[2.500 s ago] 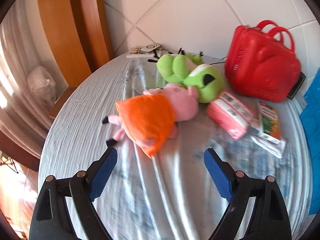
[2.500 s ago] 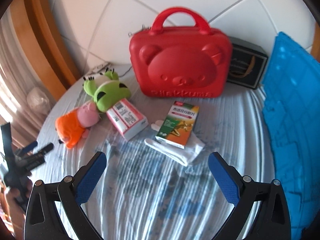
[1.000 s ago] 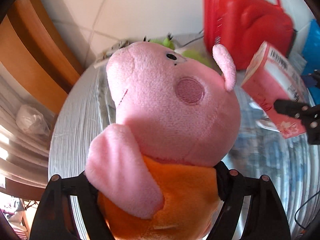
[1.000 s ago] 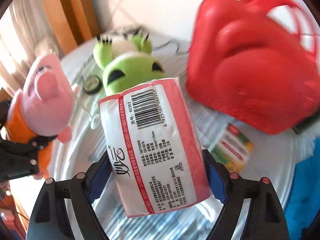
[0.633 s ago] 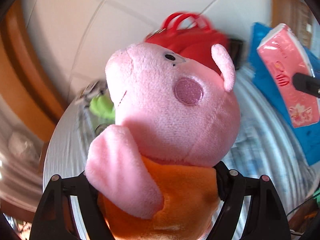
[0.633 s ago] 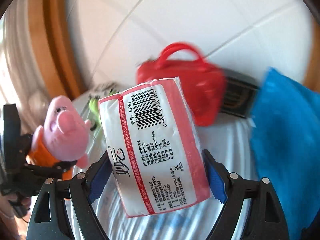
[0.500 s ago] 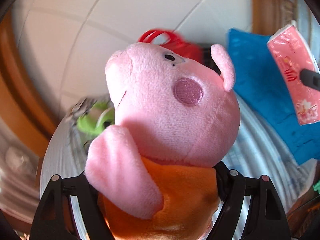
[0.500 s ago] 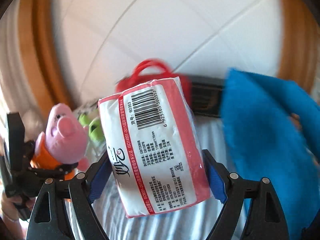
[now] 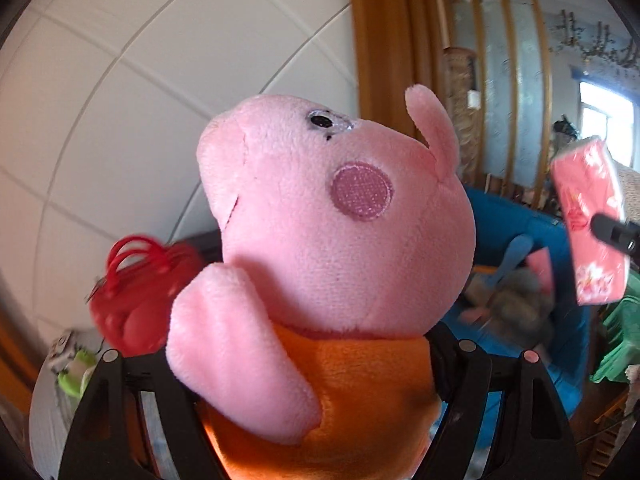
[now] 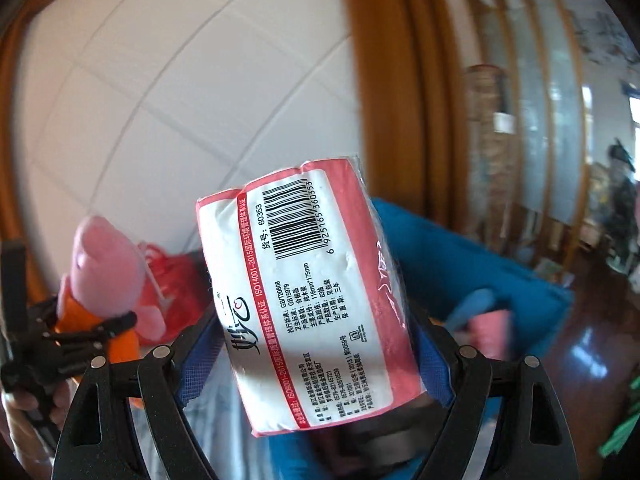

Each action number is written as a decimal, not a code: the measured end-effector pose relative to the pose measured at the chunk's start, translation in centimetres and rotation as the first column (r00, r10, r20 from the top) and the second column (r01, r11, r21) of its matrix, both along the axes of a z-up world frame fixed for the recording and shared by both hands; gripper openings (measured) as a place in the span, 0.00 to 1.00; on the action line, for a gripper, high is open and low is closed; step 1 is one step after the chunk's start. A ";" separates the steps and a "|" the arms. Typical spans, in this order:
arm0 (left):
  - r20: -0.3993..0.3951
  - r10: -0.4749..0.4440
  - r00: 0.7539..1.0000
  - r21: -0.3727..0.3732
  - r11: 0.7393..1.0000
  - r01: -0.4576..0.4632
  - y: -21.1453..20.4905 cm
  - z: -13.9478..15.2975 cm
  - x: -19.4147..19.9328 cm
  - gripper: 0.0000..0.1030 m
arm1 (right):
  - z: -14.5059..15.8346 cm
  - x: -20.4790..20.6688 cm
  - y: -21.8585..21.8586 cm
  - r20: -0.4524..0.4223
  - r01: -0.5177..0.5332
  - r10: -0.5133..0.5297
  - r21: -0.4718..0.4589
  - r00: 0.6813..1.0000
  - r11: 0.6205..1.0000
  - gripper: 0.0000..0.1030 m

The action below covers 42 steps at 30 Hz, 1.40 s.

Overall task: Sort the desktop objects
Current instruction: 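Carry the pig plush and tissue pack into the blue crate and release both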

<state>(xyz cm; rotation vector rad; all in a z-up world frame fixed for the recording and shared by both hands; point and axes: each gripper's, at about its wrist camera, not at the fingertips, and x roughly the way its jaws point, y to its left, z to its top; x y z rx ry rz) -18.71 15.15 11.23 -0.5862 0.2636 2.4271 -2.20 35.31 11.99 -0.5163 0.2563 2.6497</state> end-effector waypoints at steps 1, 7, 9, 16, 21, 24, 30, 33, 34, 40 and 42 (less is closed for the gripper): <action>-0.005 -0.014 1.000 0.006 1.000 0.014 1.3 0.4 0.1 0.77 | 0.1 0.6 1.5 -0.002 0.024 -0.024 0.003 1.000 1.000 0.83; -0.011 -0.110 0.994 -0.006 0.994 0.110 9.7 2.2 0.2 0.77 | -0.4 0.3 7.5 -0.005 0.098 -0.098 0.011 0.995 0.995 0.83; 0.001 -0.133 0.991 -0.017 0.991 0.133 11.8 1.8 -0.7 0.77 | -0.7 0.2 9.0 -0.003 0.116 -0.116 0.017 0.993 0.993 0.83; 0.026 -0.138 0.990 -0.094 0.986 0.139 17.7 0.4 -0.3 0.77 | -1.3 -0.9 11.9 0.020 0.109 -0.109 0.029 0.994 0.994 0.83; 0.049 -0.135 0.990 -0.101 0.985 0.139 18.8 0.0 -1.4 0.77 | -1.9 -1.8 12.5 0.039 0.112 -0.113 0.021 0.993 0.993 0.83; 0.035 -0.121 0.992 -0.139 0.982 0.125 19.6 -0.7 -1.0 0.81 | -2.3 -2.4 13.1 0.058 0.119 -0.119 0.015 0.991 0.993 0.85; -0.001 -0.085 0.996 -0.188 0.979 0.083 19.5 -2.0 -1.0 0.86 | -2.6 -2.9 13.1 0.050 0.141 -0.141 0.009 0.989 0.990 1.00; -0.018 -0.070 0.997 -0.171 0.983 0.066 18.4 -2.1 -0.7 0.90 | -2.8 -3.3 12.9 0.060 0.139 -0.139 0.004 0.988 0.990 1.00; -0.018 -0.069 0.997 -0.169 0.983 0.065 18.6 -2.0 -0.9 0.90 | -3.0 -3.5 12.9 0.068 0.141 -0.141 0.005 0.988 0.990 1.00; -0.007 -0.054 0.999 -0.144 0.988 0.052 18.8 -1.9 -1.1 0.90 | -3.6 -3.6 12.5 0.076 0.126 -0.124 -0.025 0.989 0.992 1.00; -0.003 -0.048 0.999 -0.129 0.990 0.048 17.9 -1.7 -0.9 0.90 | -3.8 -3.6 12.1 0.086 0.127 -0.124 -0.030 0.989 0.991 1.00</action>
